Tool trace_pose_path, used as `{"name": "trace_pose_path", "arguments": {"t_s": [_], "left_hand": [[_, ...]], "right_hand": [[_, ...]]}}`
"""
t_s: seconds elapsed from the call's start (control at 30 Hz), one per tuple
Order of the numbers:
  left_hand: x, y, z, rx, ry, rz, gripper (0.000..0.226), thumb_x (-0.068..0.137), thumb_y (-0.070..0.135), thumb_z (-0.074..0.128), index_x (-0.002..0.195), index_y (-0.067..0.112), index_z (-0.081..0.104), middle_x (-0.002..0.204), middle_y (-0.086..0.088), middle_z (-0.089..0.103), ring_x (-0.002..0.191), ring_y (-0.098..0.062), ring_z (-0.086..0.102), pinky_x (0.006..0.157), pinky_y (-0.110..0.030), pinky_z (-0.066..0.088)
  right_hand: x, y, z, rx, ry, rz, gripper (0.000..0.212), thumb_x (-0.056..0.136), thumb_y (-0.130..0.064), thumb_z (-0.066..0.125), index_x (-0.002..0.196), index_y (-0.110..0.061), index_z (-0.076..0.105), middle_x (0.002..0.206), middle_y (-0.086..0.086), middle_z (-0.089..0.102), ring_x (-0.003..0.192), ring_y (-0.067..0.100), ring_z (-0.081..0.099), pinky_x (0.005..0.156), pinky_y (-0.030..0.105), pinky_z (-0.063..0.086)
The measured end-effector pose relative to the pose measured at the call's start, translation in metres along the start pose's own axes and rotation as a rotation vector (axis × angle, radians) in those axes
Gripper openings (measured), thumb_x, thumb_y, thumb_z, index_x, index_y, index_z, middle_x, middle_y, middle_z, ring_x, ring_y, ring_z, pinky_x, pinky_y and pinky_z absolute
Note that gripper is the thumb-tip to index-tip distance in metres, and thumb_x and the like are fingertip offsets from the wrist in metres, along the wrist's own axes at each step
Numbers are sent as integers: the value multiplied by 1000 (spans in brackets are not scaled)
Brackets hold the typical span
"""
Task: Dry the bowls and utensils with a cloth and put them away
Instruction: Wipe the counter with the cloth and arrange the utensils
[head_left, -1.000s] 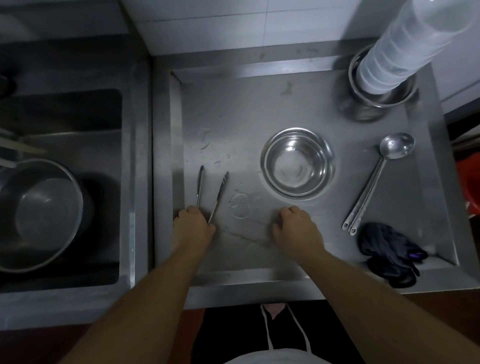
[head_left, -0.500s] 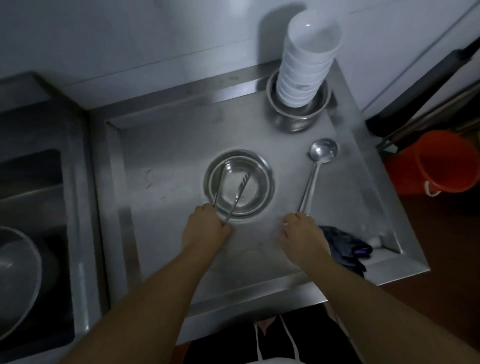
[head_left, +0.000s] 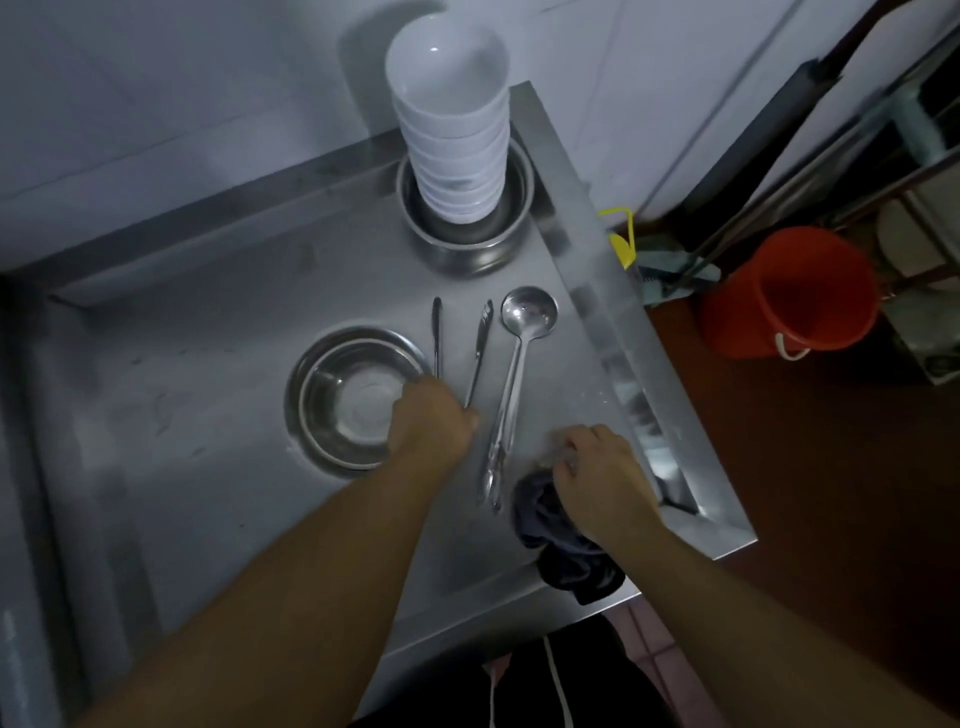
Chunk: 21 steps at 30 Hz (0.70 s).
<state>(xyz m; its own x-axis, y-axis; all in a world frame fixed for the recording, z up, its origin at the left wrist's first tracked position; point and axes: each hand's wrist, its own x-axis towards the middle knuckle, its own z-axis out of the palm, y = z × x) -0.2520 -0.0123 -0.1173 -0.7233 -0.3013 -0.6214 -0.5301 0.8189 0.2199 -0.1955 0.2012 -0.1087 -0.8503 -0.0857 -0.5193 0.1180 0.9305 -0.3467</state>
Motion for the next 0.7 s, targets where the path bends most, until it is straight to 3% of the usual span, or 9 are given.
{"name": "trace_pose_path", "arguments": {"t_s": [0.17, 0.27, 0.4, 0.6, 0.7], "left_hand": [[14, 15, 9, -5, 18, -17, 48, 89, 38, 76, 115, 1, 61, 114, -18, 71, 103, -37, 71, 88, -46, 62], [17, 20, 13, -12, 47, -32, 56, 89, 38, 76, 124, 0, 55, 123, -20, 65, 110, -37, 68, 93, -45, 59], [16, 21, 17, -41, 51, -42, 66, 90, 41, 74, 135, -1, 49, 134, -21, 57, 119, -40, 63, 99, -48, 56], [-6, 1, 8, -115, 41, -66, 66, 97, 46, 61, 144, 2, 46, 141, -20, 51, 126, -42, 57, 101, -50, 51], [-28, -29, -1, -121, 44, -67, 57, 103, 41, 52, 147, 5, 45, 143, -18, 51, 127, -40, 56, 103, -52, 51]], "right_hand": [[9, 12, -1, 35, 11, -12, 27, 103, -25, 51, 126, -18, 62, 120, 4, 60, 112, 27, 54, 98, 40, 48], [12, 16, 0, -16, -21, -46, 28, 104, -28, 48, 129, -21, 60, 124, 1, 60, 113, 24, 54, 99, 36, 47], [7, 16, 2, -15, -20, -81, 29, 100, -33, 50, 125, -23, 60, 116, -1, 58, 105, 23, 54, 86, 34, 46], [-19, 23, 20, -144, -170, -257, 58, 94, -55, 54, 145, -29, 48, 146, -1, 50, 129, 26, 48, 104, 43, 47], [-35, 31, 34, -208, -223, -284, 71, 94, -52, 57, 157, -24, 41, 156, 4, 46, 138, 29, 46, 110, 43, 46]]}}
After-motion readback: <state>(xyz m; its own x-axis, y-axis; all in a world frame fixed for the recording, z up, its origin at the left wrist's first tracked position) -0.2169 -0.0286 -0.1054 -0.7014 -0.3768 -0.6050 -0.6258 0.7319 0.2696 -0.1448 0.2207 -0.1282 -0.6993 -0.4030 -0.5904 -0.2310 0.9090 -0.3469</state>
